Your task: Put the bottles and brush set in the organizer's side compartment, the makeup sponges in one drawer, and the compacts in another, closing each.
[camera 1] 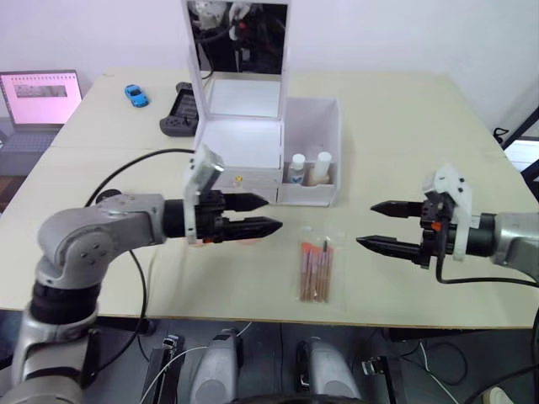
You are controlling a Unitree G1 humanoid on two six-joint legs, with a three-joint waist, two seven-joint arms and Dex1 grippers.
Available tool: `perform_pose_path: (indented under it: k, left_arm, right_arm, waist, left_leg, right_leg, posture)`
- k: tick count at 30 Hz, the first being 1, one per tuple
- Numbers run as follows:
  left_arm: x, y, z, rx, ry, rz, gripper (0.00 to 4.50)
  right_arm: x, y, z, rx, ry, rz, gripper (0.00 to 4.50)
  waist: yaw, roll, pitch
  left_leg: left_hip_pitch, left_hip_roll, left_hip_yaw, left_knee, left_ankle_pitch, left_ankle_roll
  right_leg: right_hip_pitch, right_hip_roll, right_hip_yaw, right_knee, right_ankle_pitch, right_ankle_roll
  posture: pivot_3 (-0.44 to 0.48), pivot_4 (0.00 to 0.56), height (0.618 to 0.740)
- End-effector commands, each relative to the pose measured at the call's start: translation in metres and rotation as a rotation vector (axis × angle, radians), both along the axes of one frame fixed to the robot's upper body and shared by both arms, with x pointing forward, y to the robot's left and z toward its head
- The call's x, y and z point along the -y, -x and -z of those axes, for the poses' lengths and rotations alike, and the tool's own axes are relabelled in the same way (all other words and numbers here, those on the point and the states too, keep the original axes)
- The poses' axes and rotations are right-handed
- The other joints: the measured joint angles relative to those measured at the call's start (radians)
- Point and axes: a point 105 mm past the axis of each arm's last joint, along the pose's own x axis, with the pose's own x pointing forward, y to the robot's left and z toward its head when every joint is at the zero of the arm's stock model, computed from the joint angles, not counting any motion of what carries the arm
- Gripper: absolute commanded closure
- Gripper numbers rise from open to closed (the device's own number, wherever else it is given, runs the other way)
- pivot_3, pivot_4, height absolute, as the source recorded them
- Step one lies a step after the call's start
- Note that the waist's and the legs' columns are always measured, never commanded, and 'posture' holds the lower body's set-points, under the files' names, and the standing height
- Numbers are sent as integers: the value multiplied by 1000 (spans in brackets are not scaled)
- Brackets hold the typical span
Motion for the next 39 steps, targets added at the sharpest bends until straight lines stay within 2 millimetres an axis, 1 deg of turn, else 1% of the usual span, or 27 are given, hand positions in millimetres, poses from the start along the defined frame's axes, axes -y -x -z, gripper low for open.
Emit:
perform_pose_path:
  k: [1,3,5,6,7,9,10,12,14,16,18,22,24,27,31,34,39]
  left_arm:
    - [8,-4,18,-69,-95,-11,3498]
    - [12,-4,27,-150,-108,3,4463]
    - [23,2,42,-274,-109,60,4463]
    - [28,5,50,-300,-139,80,4463]
    - [31,3,64,-307,-201,64,4463]
    - [35,-1,78,-310,-259,37,4463]
    - [38,-2,81,-315,-262,34,4463]
    - [46,-3,80,-322,-237,47,4463]
    - [51,-3,85,-330,-243,47,4463]
    - [51,-4,93,-329,-273,26,4463]
    - [50,-7,101,-337,-290,-5,4463]
    - [41,-13,124,-320,-401,-82,4463]
    - [39,-13,127,-313,-415,-86,4463]
    - [37,-13,130,-297,-438,-92,4463]
    - [36,-12,130,-290,-439,-93,4463]
    - [34,-12,130,-287,-441,-99,4463]
    - [31,-13,130,-285,-441,-115,4463]
  right_arm:
    - [-1,9,-8,-63,-20,25,0]
    - [0,12,-4,-119,-27,58,0]
    - [7,14,7,-198,11,128,0]
    - [9,15,13,-252,7,154,0]
    - [10,17,18,-309,-26,167,0]
    - [9,18,28,-390,-81,184,0]
    - [8,17,33,-421,-101,199,0]
    - [8,16,48,-478,-121,242,0]
    - [7,17,64,-533,-118,277,0]
    - [2,16,74,-573,-138,297,0]
    - [-2,15,80,-613,-177,306,0]
    - [-10,7,90,-660,-237,334,0]
    - [-14,5,91,-671,-259,336,0]
    - [-32,2,94,-720,-320,299,0]
    - [-55,-2,101,-797,-386,274,0]
    - [-62,-5,104,-840,-419,271,0]
    - [-68,-8,116,-901,-416,270,0]
  waist:
    - [1,0,0]
    - [0,0,0]
    - [1,0,0]
    - [2,0,0]
    - [2,-1,0]
    - [1,-1,-1]
    - [1,-1,-1]
    - [1,-1,-1]
    - [1,-1,-1]
    - [1,-1,-1]
    - [-2,-1,-1]
    - [-3,-3,-3]
    - [-2,-4,-9]
    - [-3,-5,-15]
    - [-6,-5,-19]
    - [-7,-5,-20]
    - [-10,-6,-21]
  left_leg:
    - [0,0,0,0,0,0]
    - [0,0,0,0,0,0]
    - [0,0,0,0,0,0]
    - [0,0,0,0,0,0]
    - [-1,0,0,0,0,0]
    - [-1,0,0,1,0,0]
    - [-1,0,0,1,0,0]
    - [-1,0,-1,1,0,0]
    - [-2,0,-1,1,0,0]
    - [-2,0,-1,1,0,0]
    - [-2,0,-1,0,0,1]
    - [-2,2,-1,1,0,1]
    - [-1,4,-1,1,0,1]
    - [-1,5,-1,1,0,1]
    - [0,7,-1,1,-1,1]
    - [0,8,-1,1,-1,1]
    - [0,8,-1,1,-1,2]
  right_leg:
    - [0,0,0,0,0,0]
    - [0,0,0,0,0,0]
    - [0,0,0,0,0,-1]
    - [0,0,0,0,0,-1]
    - [0,0,0,0,0,-1]
    - [0,0,0,-1,0,-1]
    - [0,1,0,-1,0,-1]
    - [-1,1,0,-1,0,-2]
    - [-2,1,0,0,0,-2]
    - [-2,1,0,0,0,-2]
    - [-2,1,0,0,0,-2]
    - [-2,3,0,0,1,-3]
    - [-1,4,0,-1,1,-4]
    - [-1,5,0,-1,2,-5]
    - [-1,8,0,-2,2,-7]
    - [-1,8,0,-1,2,-7]
    - [-1,9,1,-1,2,-8]
  posture:
    - [0,150,740]
    - [0,150,740]
    - [0,150,740]
    - [0,150,740]
    - [0,150,740]
    - [0,150,740]
    - [0,150,740]
    - [0,150,740]
    - [0,150,740]
    - [0,150,740]
    - [0,150,740]
    - [0,150,740]
    - [0,150,740]
    - [0,150,740]
    - [0,150,740]
    - [0,150,740]
    - [0,150,740]
